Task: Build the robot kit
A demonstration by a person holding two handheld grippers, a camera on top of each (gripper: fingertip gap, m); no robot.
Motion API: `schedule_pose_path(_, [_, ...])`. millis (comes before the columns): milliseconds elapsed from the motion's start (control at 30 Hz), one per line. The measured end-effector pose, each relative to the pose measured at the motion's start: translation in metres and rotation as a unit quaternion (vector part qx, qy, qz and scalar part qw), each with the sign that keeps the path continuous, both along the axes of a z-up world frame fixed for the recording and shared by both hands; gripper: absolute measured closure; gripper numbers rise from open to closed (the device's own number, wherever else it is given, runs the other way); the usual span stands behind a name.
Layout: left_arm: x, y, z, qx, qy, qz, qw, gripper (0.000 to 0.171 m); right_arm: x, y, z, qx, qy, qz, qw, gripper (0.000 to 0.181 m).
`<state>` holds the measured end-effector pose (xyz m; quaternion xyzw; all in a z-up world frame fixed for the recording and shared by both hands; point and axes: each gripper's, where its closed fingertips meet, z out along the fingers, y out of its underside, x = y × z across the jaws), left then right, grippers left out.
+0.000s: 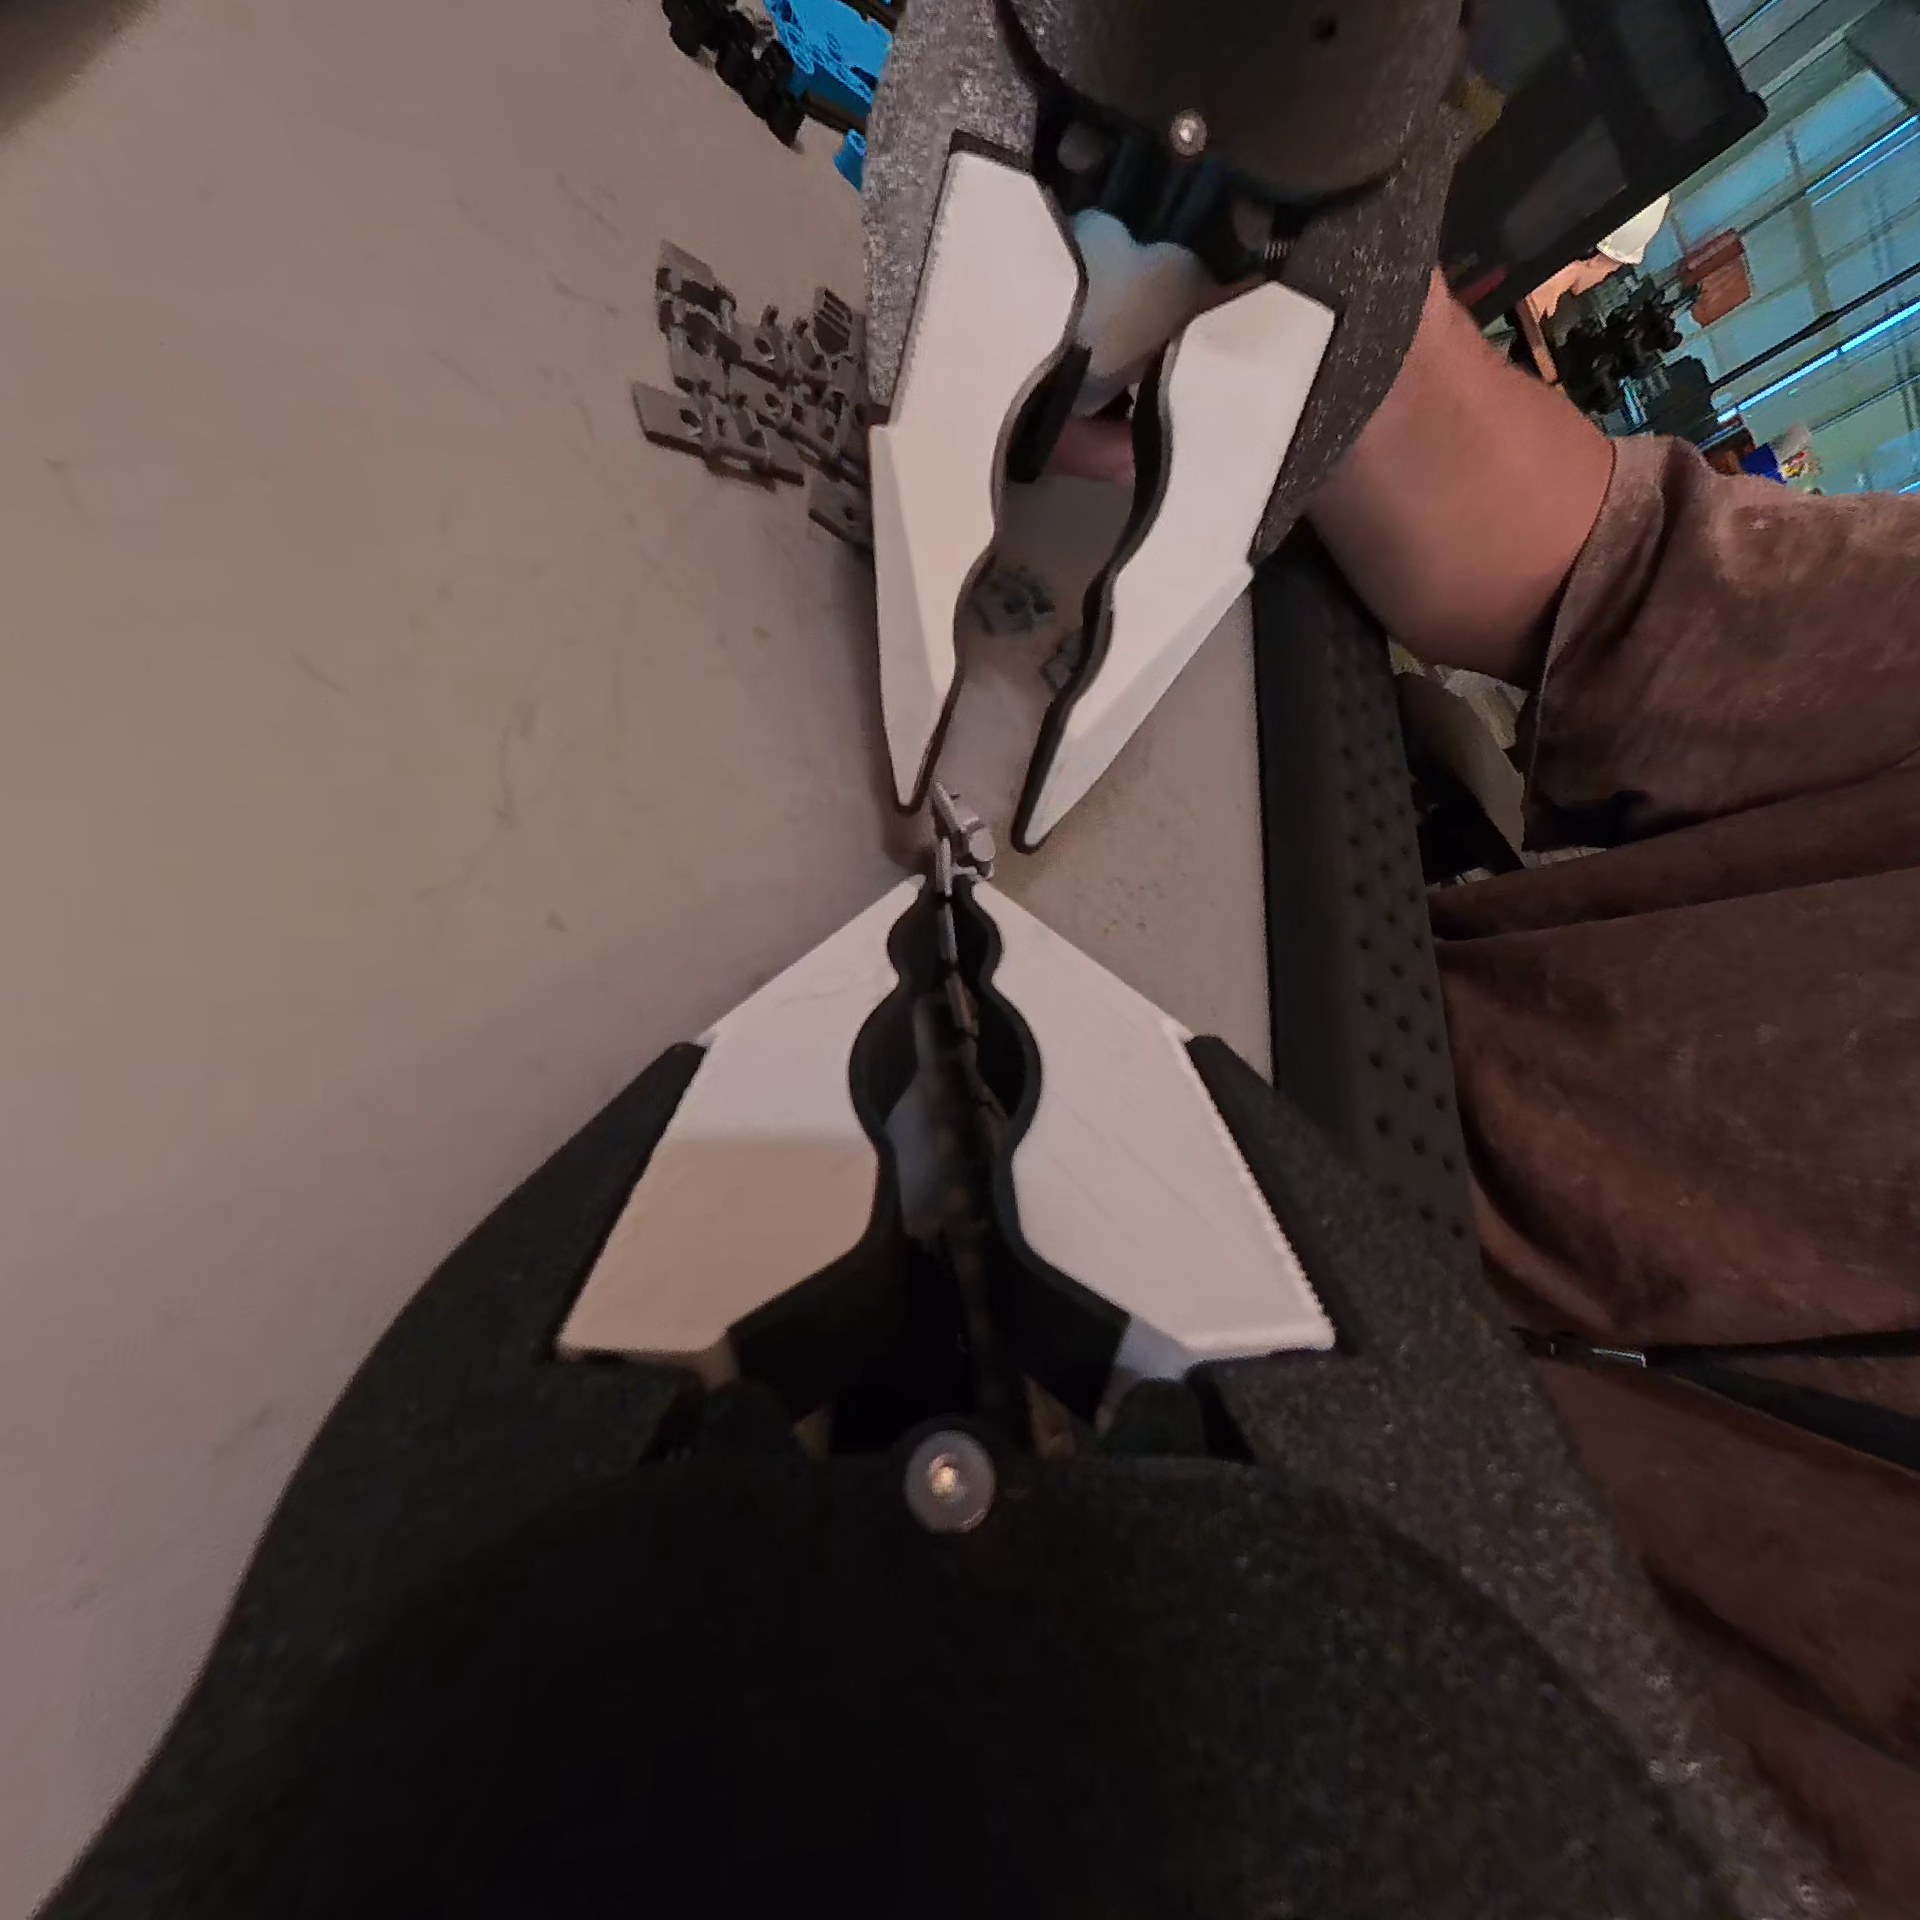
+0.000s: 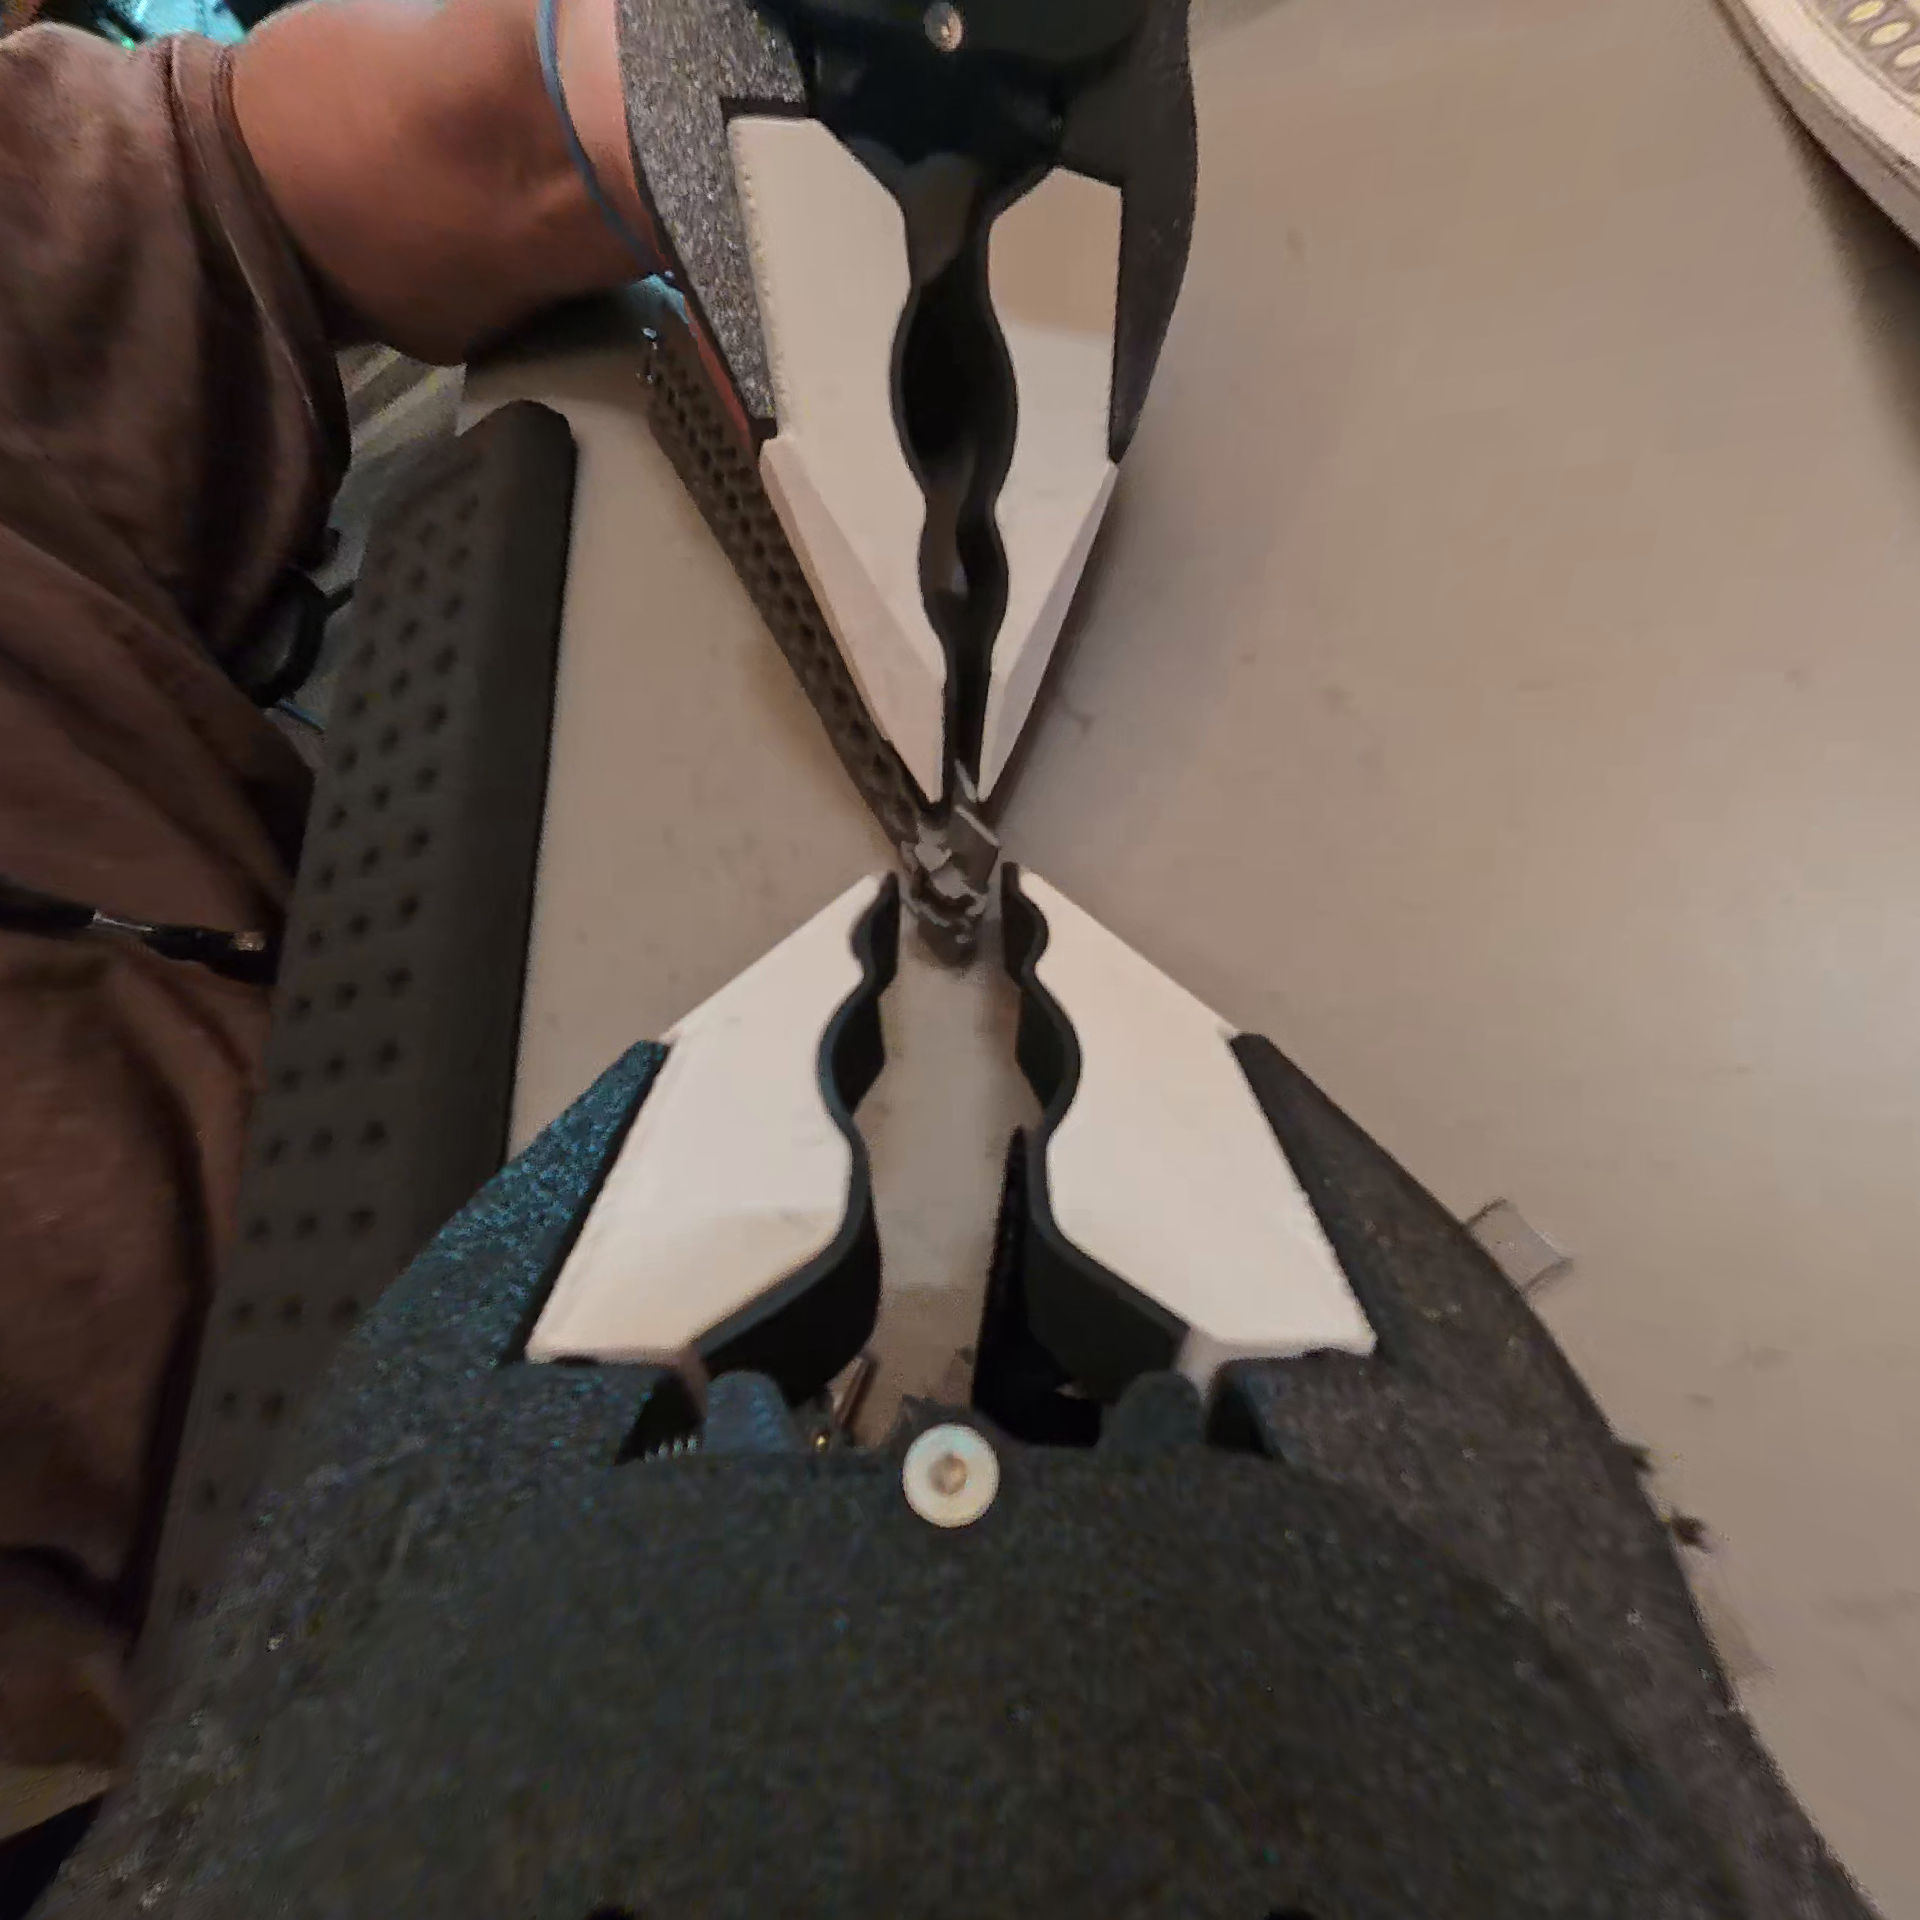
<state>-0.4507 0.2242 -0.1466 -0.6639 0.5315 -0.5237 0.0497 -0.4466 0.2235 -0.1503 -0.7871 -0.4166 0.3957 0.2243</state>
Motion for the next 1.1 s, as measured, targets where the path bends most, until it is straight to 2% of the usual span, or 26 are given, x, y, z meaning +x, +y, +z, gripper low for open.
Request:
schedule_pose_path(133, [0.0, 0.0, -0.001, 0.002, 0.002, 0.0, 1.0, 0.169, -0.001, 0.004, -0.005, -0.007, -0.013, 0.017, 1.0, 0.161])
schedule_pose_path(200, [0.0, 0.0, -0.001, 0.005, 0.003, -0.002, 1.0, 0.169, -0.004, 0.001, -0.005, -0.016, -0.007, 0.031, 0.999, 0.168])
schedule_pose_path(467, [-0.001, -0.002, -0.001, 0.021, 0.002, -0.019, 1.0, 0.169, -0.005, -0.001, -0.005, -0.042, 0.012, 0.049, 0.998, 0.17])
schedule_pose_path(900, [0.002, 0.001, -0.004, 0.059, 0.002, -0.02, 0.998, 0.169, -0.004, 0.004, -0.011, -0.063, -0.001, 0.04, 0.997, 0.17])
schedule_pose_path(1000, [0.001, -0.001, -0.004, 0.055, 0.001, -0.025, 0.998, 0.168, -0.004, 0.003, -0.011, -0.041, -0.006, 0.042, 0.998, 0.17])
schedule_pose_path(1100, [0.001, -0.003, -0.003, 0.055, -0.004, -0.031, 0.998, 0.168, -0.004, 0.0, -0.01, -0.064, 0.003, 0.047, 0.997, 0.169])
